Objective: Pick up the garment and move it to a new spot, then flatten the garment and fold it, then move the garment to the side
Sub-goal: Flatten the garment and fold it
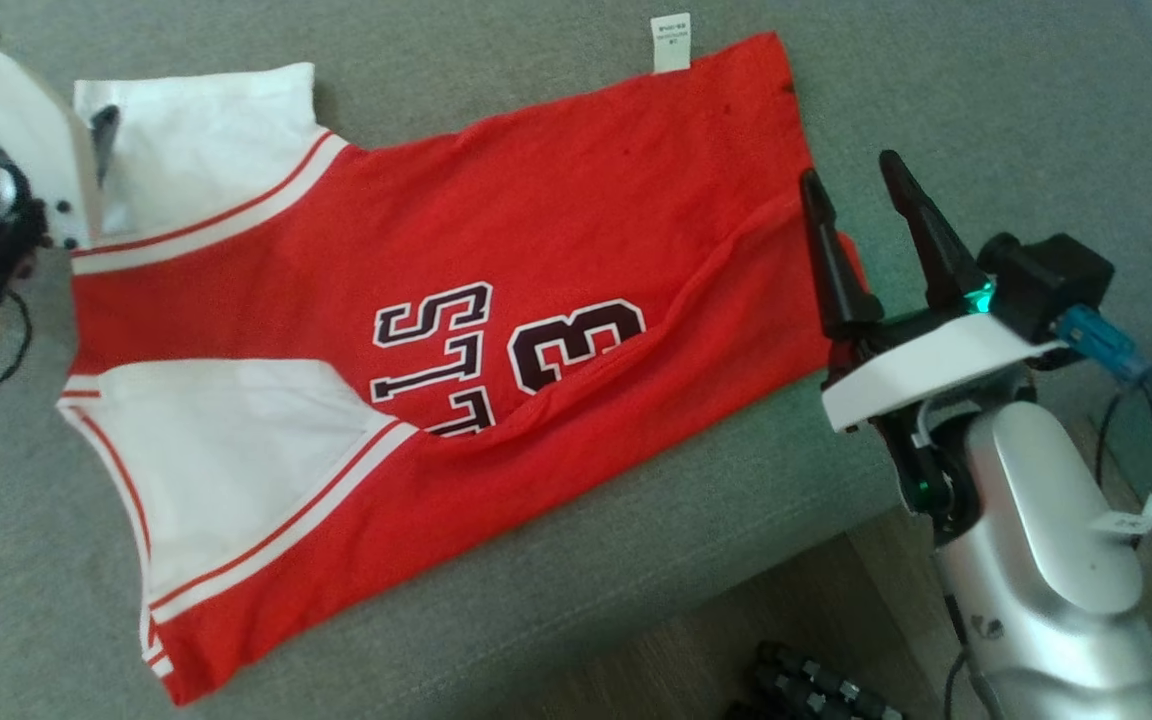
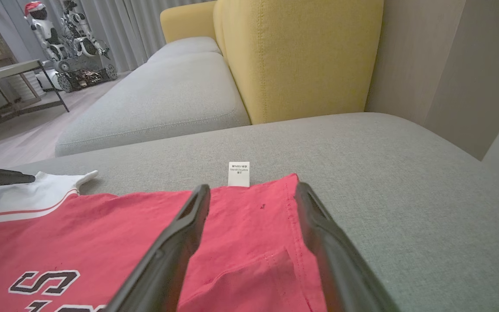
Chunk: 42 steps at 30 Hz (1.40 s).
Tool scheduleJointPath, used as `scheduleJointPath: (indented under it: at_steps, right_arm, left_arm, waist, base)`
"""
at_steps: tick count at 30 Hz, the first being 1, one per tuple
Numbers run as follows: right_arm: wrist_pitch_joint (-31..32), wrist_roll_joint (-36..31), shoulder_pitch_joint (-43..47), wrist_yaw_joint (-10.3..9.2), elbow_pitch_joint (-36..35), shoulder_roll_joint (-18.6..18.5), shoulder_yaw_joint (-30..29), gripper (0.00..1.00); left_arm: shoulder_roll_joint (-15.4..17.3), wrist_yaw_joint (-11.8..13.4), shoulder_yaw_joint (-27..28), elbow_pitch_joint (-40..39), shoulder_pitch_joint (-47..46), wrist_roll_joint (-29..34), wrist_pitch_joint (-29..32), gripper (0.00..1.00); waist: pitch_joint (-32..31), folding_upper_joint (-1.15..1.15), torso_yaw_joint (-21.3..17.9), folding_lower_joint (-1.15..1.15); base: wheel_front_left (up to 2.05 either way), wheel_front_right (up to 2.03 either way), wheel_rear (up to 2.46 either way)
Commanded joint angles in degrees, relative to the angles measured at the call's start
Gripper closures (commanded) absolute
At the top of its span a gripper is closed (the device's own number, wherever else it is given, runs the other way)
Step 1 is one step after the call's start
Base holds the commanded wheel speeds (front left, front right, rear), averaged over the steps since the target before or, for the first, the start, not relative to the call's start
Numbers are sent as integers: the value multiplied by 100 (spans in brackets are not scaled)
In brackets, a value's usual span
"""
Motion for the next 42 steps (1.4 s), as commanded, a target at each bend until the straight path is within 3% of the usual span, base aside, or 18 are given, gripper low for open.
scheduleJointPath:
  at_steps: [1, 10, 11, 12, 21, 30, 35, 42]
  right_arm:
    - [-48, -9, -161, -4, -146, 39, 155, 0]
    - [-88, -31, -262, -4, -63, 40, 205, 0]
    - [-92, -33, -271, -4, -55, 40, 187, 0]
    - [-94, -42, -279, -4, -46, 40, 155, 0]
    - [136, -64, -629, -4, 77, -82, -122, 0]
    - [1090, 571, -1456, -4, 865, -1011, -134, 0]
    - [1547, 1041, -1949, -4, 1585, -1892, 70, 0]
    - [1974, 1544, -2436, -4, 2368, -2272, 251, 0]
  left_arm:
    - [279, 8, 119, -61, -377, 6, -69, 0]
    - [265, 7, -154, 292, -511, -206, -175, 0]
    - [238, 7, -182, 298, -518, -275, -172, 62]
    - [204, 7, -217, 288, -529, -345, -181, 100]
    - [-83, 7, -529, -117, -609, -751, -815, 100]
    - [-360, 7, -755, -946, -413, -1106, -1689, 100]
    - [-485, 7, -843, -1408, -248, -1181, -1822, 100]
    - [-590, 21, -1004, -1880, -35, -1199, -1760, 100]
  waist:
    - [79, 0, -76, -1]
    - [192, 0, -201, -1]
    - [196, 0, -189, -1]
    - [198, 0, -162, -1]
    - [71, 0, 397, -1]
    - [-30, 0, 1286, -1]
    - [62, 0, 1709, -1]
    - [190, 0, 1975, -1]
  base:
    - [0, 0, 0]
    - [0, 0, 0]
    - [0, 0, 0]
    - [0, 0, 0]
    - [0, 0, 0]
    - [0, 0, 0]
    - [0, 0, 0]
    - [0, 0, 0]
